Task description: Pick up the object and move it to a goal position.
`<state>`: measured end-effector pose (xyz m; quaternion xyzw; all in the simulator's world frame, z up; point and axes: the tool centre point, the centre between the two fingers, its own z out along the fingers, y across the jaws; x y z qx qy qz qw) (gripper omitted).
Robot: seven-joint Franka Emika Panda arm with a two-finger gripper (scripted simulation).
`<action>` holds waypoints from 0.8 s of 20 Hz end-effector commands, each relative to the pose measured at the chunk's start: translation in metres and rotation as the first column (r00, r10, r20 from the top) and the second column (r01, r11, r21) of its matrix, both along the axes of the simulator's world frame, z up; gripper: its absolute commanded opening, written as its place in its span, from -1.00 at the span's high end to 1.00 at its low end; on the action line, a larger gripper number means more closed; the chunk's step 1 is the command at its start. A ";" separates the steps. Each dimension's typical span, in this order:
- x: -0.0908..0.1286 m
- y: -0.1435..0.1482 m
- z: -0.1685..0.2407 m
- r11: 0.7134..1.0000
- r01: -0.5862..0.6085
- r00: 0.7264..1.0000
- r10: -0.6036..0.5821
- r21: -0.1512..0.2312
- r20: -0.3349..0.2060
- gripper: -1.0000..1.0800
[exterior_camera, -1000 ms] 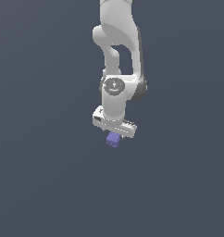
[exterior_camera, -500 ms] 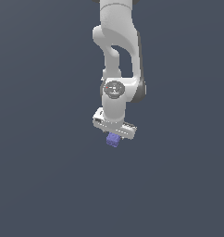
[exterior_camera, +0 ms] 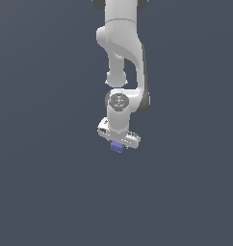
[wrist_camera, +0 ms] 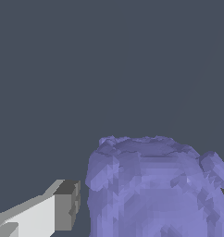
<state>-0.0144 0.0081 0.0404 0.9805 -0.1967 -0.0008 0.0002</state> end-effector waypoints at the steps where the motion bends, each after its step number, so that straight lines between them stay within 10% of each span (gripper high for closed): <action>1: 0.001 0.000 -0.001 1.000 0.000 1.000 0.000 0.000 0.002 1.00; 16: 0.003 0.011 0.000 1.000 0.000 1.000 0.000 0.000 0.002 1.00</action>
